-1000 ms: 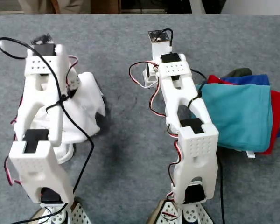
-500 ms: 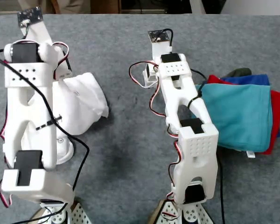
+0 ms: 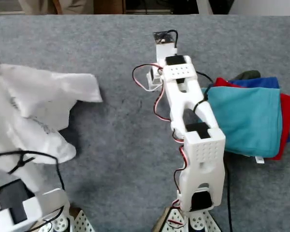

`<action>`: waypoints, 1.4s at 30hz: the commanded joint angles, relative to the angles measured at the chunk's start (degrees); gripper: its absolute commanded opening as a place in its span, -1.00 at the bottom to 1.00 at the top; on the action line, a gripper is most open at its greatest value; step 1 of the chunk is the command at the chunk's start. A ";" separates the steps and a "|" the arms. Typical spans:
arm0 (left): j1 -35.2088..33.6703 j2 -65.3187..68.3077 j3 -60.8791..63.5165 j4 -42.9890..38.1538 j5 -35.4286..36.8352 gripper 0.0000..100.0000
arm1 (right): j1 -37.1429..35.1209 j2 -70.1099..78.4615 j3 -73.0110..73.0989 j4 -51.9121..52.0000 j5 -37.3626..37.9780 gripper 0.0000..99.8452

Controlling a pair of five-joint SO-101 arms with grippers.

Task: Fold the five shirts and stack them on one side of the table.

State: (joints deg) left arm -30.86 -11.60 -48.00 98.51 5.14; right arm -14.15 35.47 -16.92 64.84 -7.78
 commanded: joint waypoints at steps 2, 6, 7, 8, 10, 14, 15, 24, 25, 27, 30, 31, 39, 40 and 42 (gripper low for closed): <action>-7.56 -1.54 -0.44 0.62 -2.37 -0.96 | -6.29 -0.75 -4.18 3.78 8.00 -0.53; -13.27 -1.45 5.80 0.53 -3.25 -0.96 | -13.23 -0.57 -10.42 7.74 23.74 -0.53; -14.33 -1.45 8.00 0.44 -3.43 -0.96 | -14.73 -0.66 -12.18 8.44 26.37 -0.53; -15.21 -1.45 10.46 -0.09 -3.96 -0.96 | -16.31 -0.48 -13.85 9.67 28.57 -0.53; -16.70 -1.45 16.62 -2.73 -4.92 -0.96 | -19.47 -0.40 -15.96 10.73 31.82 -0.53; -21.10 -2.07 29.89 -11.34 -5.71 -0.96 | -25.54 -0.31 -16.84 9.32 37.98 -0.53; -21.80 -2.07 32.88 -13.19 -6.07 -0.96 | -27.12 -0.31 -16.66 8.70 39.12 -0.53; -25.05 -2.07 51.78 -28.92 -6.07 -0.96 | -38.02 11.65 -26.33 6.59 41.85 -0.53; -25.05 -2.07 52.66 -29.98 -6.07 -0.96 | -38.20 13.93 -29.14 6.07 41.76 -0.53; -25.05 -2.07 54.33 -31.38 -6.24 -0.96 | -38.29 18.86 -35.47 4.84 39.21 -0.53; -25.05 -2.07 55.56 -32.26 -6.24 -0.96 | -38.29 26.42 -46.55 4.13 38.24 -0.54; -25.05 -2.07 55.82 -32.35 -6.24 -0.96 | -38.29 29.05 -50.07 4.13 38.24 -0.54; -25.58 -1.63 55.91 -32.35 -6.24 -0.96 | -36.44 42.86 -74.86 12.57 38.15 -0.95; -25.67 -1.63 55.91 -32.35 -6.24 -0.96 | -35.74 43.47 -77.32 14.24 38.15 -0.96; -25.67 -1.54 55.91 -32.35 -6.24 -0.96 | -34.15 43.30 -78.99 17.14 38.24 -0.99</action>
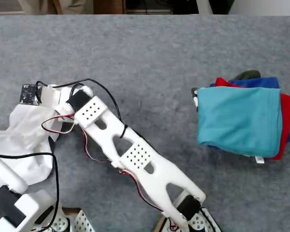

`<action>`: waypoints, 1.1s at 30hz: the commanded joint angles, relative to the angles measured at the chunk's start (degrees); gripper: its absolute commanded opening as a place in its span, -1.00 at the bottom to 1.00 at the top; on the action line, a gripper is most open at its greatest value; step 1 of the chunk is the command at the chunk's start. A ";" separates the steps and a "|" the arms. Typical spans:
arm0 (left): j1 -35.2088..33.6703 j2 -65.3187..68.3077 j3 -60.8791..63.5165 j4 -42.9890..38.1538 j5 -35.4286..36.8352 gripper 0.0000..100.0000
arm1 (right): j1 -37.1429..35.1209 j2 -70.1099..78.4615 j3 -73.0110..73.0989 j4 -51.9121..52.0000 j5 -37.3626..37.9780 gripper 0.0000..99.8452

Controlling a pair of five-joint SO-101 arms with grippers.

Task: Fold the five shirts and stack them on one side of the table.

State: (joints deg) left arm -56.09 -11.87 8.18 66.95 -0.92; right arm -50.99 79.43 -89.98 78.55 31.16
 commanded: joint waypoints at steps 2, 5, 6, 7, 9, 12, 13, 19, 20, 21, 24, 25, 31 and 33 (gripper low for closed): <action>-0.18 -1.27 -0.26 -0.79 0.00 -0.96 | 4.18 -3.12 -5.23 7.03 -0.70 -0.99; 1.49 -1.27 -0.26 -0.88 0.09 -0.96 | 6.02 -6.99 -5.32 13.01 -0.09 -0.99; 2.20 -1.27 -0.26 -0.88 0.09 -0.96 | 6.46 -8.66 -5.58 14.86 0.97 -0.99; 2.90 -1.27 -0.26 -0.88 0.18 -0.96 | 6.73 -10.42 -5.58 16.97 2.11 -0.99; 3.78 -1.27 -0.26 -0.62 1.67 -0.96 | 7.16 -14.20 -5.49 21.54 4.31 -0.99; 5.10 -1.71 0.88 -0.44 4.22 -0.96 | 8.40 -19.82 -3.47 24.00 5.63 -0.99; 5.80 -1.80 1.67 -0.44 4.22 -0.96 | 9.19 -22.29 -1.89 24.00 5.63 -0.99; 10.20 -1.89 4.22 4.57 4.13 -0.96 | 10.95 -44.09 23.08 23.91 6.42 -0.99; 10.29 -2.24 4.13 5.19 4.13 -0.96 | 10.95 -48.92 28.53 23.91 7.47 -0.99; 10.29 -3.12 4.31 5.54 4.13 -0.96 | 10.95 -54.02 34.42 23.91 8.62 -0.99; 10.55 -7.96 5.10 7.30 4.13 -0.96 | 10.95 -69.49 51.91 23.91 11.78 -0.99; 10.81 -9.89 5.45 7.74 3.69 -0.96 | 10.95 -74.59 57.27 23.91 12.92 -0.99; 13.63 -24.13 12.31 8.09 1.14 -0.96 | 10.95 -100.70 84.62 23.91 16.53 -0.99; 13.71 -29.05 15.12 7.82 0.53 -0.96 | 10.95 -107.03 90.59 23.91 16.44 -0.99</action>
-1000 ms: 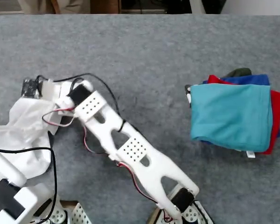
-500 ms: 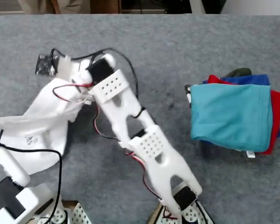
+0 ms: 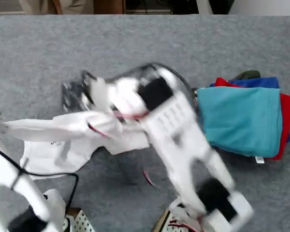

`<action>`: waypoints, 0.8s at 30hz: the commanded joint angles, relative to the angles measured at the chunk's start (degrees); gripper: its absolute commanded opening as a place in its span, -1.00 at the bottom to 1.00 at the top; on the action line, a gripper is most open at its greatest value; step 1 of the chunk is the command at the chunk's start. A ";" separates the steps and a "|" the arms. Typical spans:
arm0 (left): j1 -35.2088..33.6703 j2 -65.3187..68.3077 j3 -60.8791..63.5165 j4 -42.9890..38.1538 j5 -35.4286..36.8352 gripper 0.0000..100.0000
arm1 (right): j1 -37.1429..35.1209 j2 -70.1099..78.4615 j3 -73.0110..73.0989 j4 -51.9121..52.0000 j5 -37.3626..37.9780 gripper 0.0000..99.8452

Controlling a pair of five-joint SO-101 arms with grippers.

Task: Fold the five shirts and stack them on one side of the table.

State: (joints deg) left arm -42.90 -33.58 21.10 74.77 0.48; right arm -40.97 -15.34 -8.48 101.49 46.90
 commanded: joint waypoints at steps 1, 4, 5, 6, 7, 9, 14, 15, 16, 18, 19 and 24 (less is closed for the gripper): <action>0.53 -9.36 3.43 -0.09 -0.88 -0.96 | 0.92 -14.46 11.21 0.97 0.53 -0.99; 0.53 -14.20 6.68 -0.53 -0.88 -0.96 | 0.92 -16.66 14.20 0.97 0.35 -0.99; 0.53 -15.16 7.91 -1.67 -0.88 -0.96 | 0.92 -16.40 14.02 0.97 0.35 -0.99; 0.53 -15.96 9.14 -3.43 -0.79 -0.96 | 0.92 -15.78 13.67 0.79 0.53 -0.99; 0.53 -16.48 10.46 -5.54 -0.79 -0.96 | 0.75 -14.90 12.88 0.62 0.70 -0.99; 0.53 -16.57 13.19 -10.20 -0.62 -0.96 | 0.66 -11.82 10.95 -0.09 0.88 -0.99; 1.14 -14.99 21.19 -24.35 -0.44 -0.96 | 0.84 -0.22 6.02 -5.89 2.90 -0.99; 1.32 -14.37 22.86 -27.25 -0.44 -0.96 | 0.84 2.51 5.05 -7.74 2.90 -0.99; 1.76 -13.67 24.53 -29.89 -0.44 -0.96 | 0.84 5.23 4.00 -9.76 2.90 -0.99; 2.55 -11.82 27.25 -35.08 -0.35 -0.96 | 0.84 10.95 1.89 -13.80 3.08 -0.99; 2.99 -10.59 28.48 -37.71 -0.26 -0.96 | 0.84 13.76 0.57 -15.56 3.78 -0.99; 3.34 -1.54 31.82 -51.43 6.24 -0.96 | 1.45 28.09 -6.64 -24.70 4.66 -0.99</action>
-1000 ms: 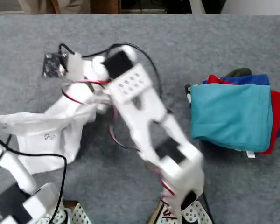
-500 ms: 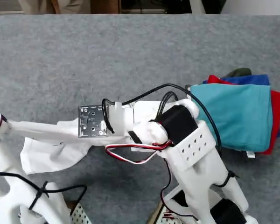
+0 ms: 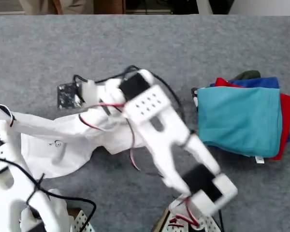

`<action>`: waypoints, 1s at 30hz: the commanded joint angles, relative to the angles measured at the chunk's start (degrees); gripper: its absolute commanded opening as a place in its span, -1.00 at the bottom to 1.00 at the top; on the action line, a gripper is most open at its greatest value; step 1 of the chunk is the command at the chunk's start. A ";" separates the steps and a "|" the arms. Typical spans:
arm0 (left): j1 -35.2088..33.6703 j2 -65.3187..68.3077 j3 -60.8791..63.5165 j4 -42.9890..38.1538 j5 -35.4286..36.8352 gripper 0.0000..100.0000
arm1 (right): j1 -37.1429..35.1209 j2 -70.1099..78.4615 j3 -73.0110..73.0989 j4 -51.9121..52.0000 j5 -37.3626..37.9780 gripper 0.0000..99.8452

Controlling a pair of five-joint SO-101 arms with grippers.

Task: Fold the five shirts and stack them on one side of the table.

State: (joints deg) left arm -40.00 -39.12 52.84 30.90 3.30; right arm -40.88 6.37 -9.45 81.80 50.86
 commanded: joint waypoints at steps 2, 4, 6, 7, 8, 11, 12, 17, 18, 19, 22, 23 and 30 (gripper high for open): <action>0.44 9.19 -0.53 -11.96 5.54 -0.96 | 1.80 11.65 -9.36 -7.56 0.62 -0.99; 0.44 15.08 -2.20 -15.21 7.03 -0.96 | 3.03 16.66 -13.58 -8.44 0.44 -0.98; 0.44 21.49 -5.27 -17.05 7.91 -0.96 | 3.82 20.79 -18.51 -8.35 -1.23 -0.89; 0.35 24.75 -7.38 -17.32 8.26 -0.96 | 4.97 22.64 -21.05 -8.35 -4.22 -0.81; 0.09 28.00 -9.67 -17.32 8.70 -0.96 | 6.02 24.13 -23.52 -8.53 -7.82 -0.74; -0.26 36.70 -16.00 -17.23 8.97 -0.96 | 8.75 27.30 -30.99 -8.35 -14.33 -0.63; -0.44 39.08 -17.76 -17.14 8.97 -0.96 | 9.63 27.91 -33.01 -8.26 -15.30 -0.63; -1.93 43.82 -26.81 -10.37 8.97 -0.96 | 11.38 28.44 -37.41 -5.63 -15.91 -0.63; -2.20 44.62 -27.96 -9.85 8.97 -0.96 | 11.21 28.44 -37.76 -4.13 -15.21 -0.63; -2.29 45.49 -28.57 -9.67 8.97 -0.96 | 11.03 28.44 -37.85 -2.55 -13.71 -0.63; -2.46 47.16 -29.36 -9.58 8.97 -0.96 | 9.19 28.79 -37.14 2.55 -7.74 -0.63; -2.46 47.25 -29.36 -9.67 8.97 -0.96 | 8.75 28.97 -36.53 3.60 -6.33 -0.64; -2.55 47.25 -29.27 -9.58 8.97 -0.96 | 8.48 32.66 -33.10 3.43 1.85 -0.64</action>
State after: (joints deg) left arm -41.93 8.62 26.29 21.05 12.00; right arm -31.65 38.46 -42.59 85.41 49.80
